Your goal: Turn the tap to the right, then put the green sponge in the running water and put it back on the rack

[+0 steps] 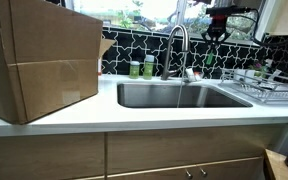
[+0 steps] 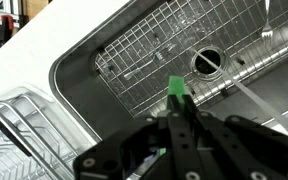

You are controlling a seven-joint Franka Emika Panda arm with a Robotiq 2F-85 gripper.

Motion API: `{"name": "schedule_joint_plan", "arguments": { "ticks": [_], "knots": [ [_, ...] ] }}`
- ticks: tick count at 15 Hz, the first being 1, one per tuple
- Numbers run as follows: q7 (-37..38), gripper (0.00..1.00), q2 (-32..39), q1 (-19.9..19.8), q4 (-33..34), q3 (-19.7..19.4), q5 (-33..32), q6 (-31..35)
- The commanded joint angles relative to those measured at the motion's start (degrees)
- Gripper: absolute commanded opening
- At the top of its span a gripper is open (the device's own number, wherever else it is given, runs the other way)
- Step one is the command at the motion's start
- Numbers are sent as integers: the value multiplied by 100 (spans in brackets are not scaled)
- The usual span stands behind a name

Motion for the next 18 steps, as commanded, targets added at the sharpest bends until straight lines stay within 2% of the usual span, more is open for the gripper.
{"name": "schedule_joint_plan", "arguments": {
  "ticks": [1, 7, 11, 18],
  "knots": [
    [-47, 2, 150, 270, -39, 361, -371, -132],
    [-257, 2, 550, 764, -105, 847, -1057, -497],
    [-776, 2, 854, 928, -61, 908, -1779, -751],
    [-2118, 2, 1190, 1085, -92, 934, -3105, -444]
  ]
}}
